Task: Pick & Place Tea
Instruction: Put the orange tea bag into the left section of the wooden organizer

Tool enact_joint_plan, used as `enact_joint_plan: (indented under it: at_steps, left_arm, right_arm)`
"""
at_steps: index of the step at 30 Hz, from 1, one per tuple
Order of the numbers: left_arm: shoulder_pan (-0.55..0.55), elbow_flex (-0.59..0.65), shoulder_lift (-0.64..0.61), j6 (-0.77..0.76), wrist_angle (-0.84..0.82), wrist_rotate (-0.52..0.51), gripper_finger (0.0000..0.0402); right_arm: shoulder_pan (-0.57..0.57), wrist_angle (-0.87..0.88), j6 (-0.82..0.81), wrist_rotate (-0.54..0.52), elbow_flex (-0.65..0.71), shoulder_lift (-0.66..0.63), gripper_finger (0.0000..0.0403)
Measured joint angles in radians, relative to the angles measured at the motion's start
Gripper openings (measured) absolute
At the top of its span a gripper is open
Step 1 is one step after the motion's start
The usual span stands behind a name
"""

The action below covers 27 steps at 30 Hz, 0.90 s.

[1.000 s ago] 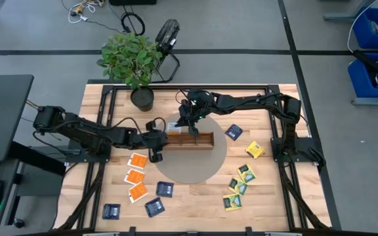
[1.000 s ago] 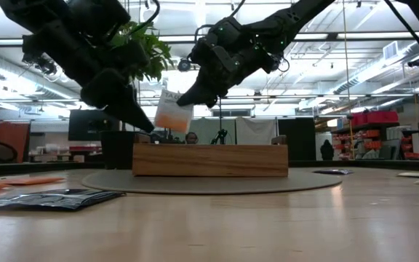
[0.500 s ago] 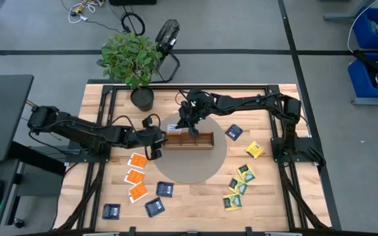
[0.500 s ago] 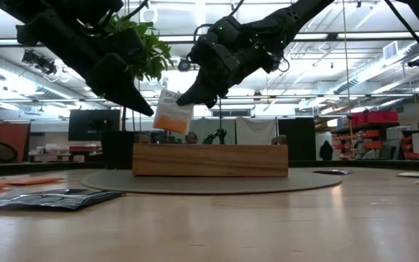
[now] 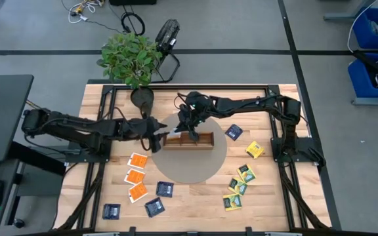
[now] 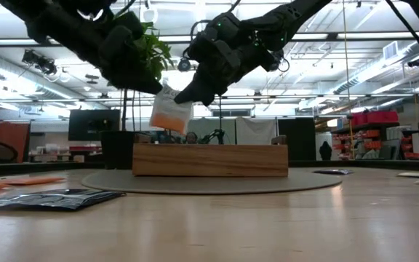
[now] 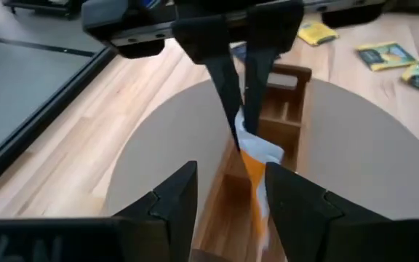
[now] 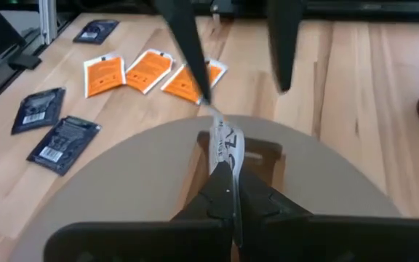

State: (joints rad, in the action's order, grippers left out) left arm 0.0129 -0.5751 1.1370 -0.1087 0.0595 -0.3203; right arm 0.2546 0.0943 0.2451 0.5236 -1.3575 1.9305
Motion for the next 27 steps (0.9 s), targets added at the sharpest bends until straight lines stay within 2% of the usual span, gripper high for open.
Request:
enact_joint_plan:
  at_steps: [6,15,18,22,27]
  left_arm:
    - [0.029,0.0,-0.009,0.0,-0.011,0.057,0.0168]
    - [0.029,0.0,-0.08,0.016,-0.031,0.068,0.0168]
    - [0.029,0.0,-0.08,0.016,-0.029,0.109,0.0168]
    - [0.029,0.0,-0.062,0.011,-0.025,0.112,0.0168]
    - [0.029,0.0,-0.033,0.011,-0.016,0.112,0.0196]
  right_arm:
    - [0.0,0.012,0.0,-0.002,0.0,0.0,0.0]
    - [0.0,0.031,0.011,-0.003,0.0,0.0,0.0]
    - [0.0,0.028,0.012,-0.003,0.0,0.0,0.0]
    - [0.0,0.012,0.014,-0.001,0.0,0.0,0.0]
    - [0.0,0.004,0.007,0.008,0.0,0.0,0.0]
